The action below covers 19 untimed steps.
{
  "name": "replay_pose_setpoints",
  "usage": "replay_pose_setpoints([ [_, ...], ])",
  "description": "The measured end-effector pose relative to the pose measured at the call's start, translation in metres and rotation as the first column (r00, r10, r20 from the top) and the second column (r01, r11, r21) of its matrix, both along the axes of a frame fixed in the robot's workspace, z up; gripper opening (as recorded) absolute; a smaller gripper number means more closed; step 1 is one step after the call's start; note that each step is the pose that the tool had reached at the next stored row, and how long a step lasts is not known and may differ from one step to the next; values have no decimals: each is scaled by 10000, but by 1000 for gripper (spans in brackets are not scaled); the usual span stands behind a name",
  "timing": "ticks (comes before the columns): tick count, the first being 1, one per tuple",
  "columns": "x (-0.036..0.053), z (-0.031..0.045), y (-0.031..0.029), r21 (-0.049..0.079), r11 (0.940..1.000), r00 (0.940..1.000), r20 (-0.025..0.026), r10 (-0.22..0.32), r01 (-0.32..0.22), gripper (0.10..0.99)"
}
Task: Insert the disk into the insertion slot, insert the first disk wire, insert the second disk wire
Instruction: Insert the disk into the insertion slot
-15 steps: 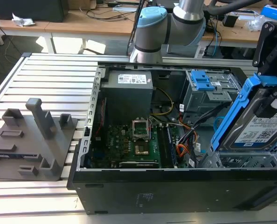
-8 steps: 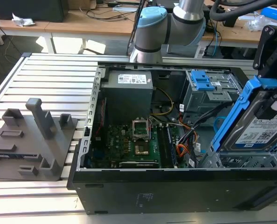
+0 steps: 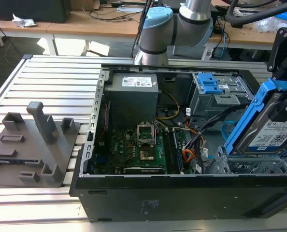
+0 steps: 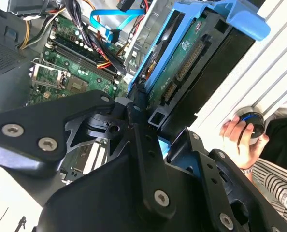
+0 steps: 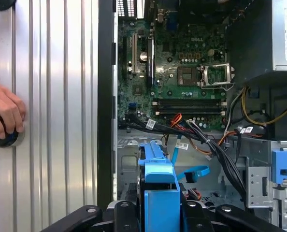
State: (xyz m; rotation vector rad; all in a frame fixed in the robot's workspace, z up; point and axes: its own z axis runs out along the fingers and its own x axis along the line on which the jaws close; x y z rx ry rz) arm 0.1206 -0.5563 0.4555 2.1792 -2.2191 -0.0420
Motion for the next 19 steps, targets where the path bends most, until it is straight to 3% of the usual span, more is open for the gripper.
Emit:
replay_pose_setpoints([
  [13,72,-165,99,2,10000,10000,-10,2,-2,365],
  [19,80,-225,106,2,10000,10000,-12,-1,1,365],
])
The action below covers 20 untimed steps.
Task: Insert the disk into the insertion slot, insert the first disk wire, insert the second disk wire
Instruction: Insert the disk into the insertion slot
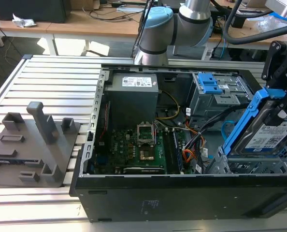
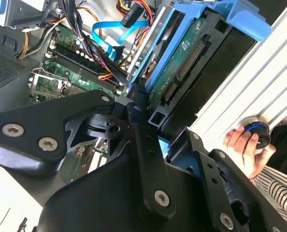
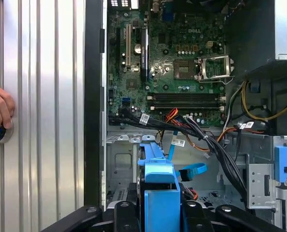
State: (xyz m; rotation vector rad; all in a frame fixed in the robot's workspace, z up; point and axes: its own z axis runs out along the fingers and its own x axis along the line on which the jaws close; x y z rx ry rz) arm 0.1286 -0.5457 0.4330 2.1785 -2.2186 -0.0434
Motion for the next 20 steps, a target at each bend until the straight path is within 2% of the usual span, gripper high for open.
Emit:
replay_pose_setpoints([
  [12,0,-185,0,0,10000,10000,1,0,0,365],
  [20,0,-263,0,2,10000,10000,1,1,-1,365],
])
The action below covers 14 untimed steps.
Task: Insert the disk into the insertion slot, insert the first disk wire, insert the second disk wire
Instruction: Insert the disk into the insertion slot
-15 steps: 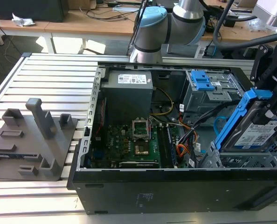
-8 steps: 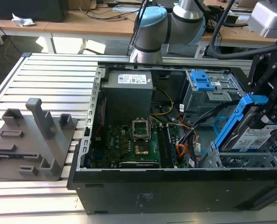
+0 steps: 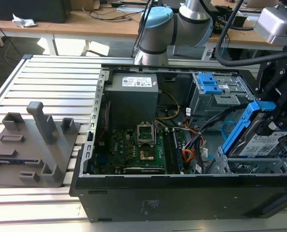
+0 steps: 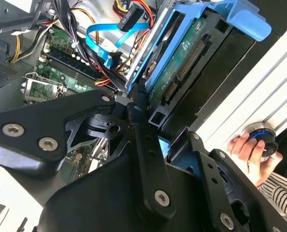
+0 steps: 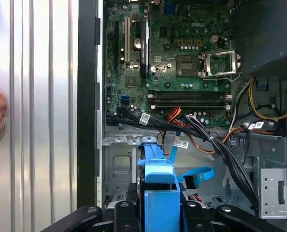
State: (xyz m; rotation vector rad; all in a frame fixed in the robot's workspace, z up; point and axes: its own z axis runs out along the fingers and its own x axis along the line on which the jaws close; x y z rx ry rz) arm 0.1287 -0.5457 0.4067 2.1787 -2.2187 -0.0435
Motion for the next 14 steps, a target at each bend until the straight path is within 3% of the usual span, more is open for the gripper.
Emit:
replay_pose_setpoints([
  [10,0,-50,0,-2,10000,10000,0,1,-1,373],
  [11,0,-52,0,1,10000,10000,1,0,0,439],
  [14,0,-51,0,-2,10000,10000,0,0,0,439],
])
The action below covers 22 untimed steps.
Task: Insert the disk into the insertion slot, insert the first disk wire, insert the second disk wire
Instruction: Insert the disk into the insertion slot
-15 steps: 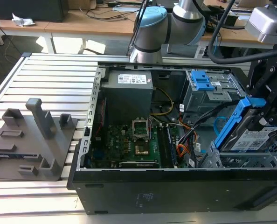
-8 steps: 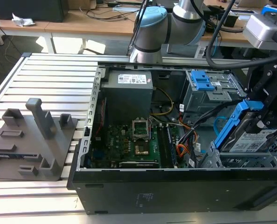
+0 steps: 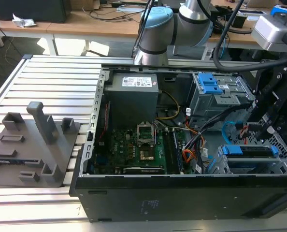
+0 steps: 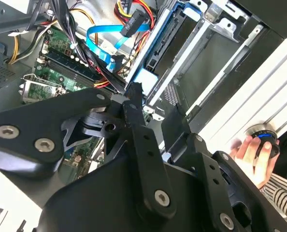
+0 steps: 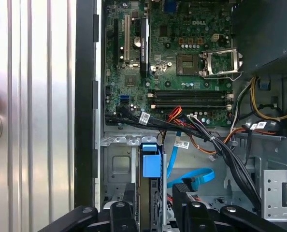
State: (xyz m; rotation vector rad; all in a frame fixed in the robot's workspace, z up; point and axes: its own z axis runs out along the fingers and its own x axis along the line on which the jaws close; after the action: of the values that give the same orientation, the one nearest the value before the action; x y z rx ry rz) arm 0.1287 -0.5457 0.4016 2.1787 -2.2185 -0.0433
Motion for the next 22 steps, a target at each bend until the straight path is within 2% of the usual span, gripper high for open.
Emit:
replay_pose_setpoints([
  [1,0,-1,0,1,10000,10000,0,0,0,424],
  [2,0,-1,0,1,10000,10000,0,-1,1,357],
  [3,0,-2,0,2,10000,10000,0,0,0,235],
  [5,0,-3,0,1,10000,10000,0,0,0,114],
  [12,0,-6,0,2,10000,10000,0,-2,2,106],
  [15,37,-7,1,2,10000,10000,-4,0,0,106],
  [17,69,-26,1,2,10000,10000,-11,0,0,106],
  [22,75,-113,1,2,10000,10000,-12,-1,1,106],
])
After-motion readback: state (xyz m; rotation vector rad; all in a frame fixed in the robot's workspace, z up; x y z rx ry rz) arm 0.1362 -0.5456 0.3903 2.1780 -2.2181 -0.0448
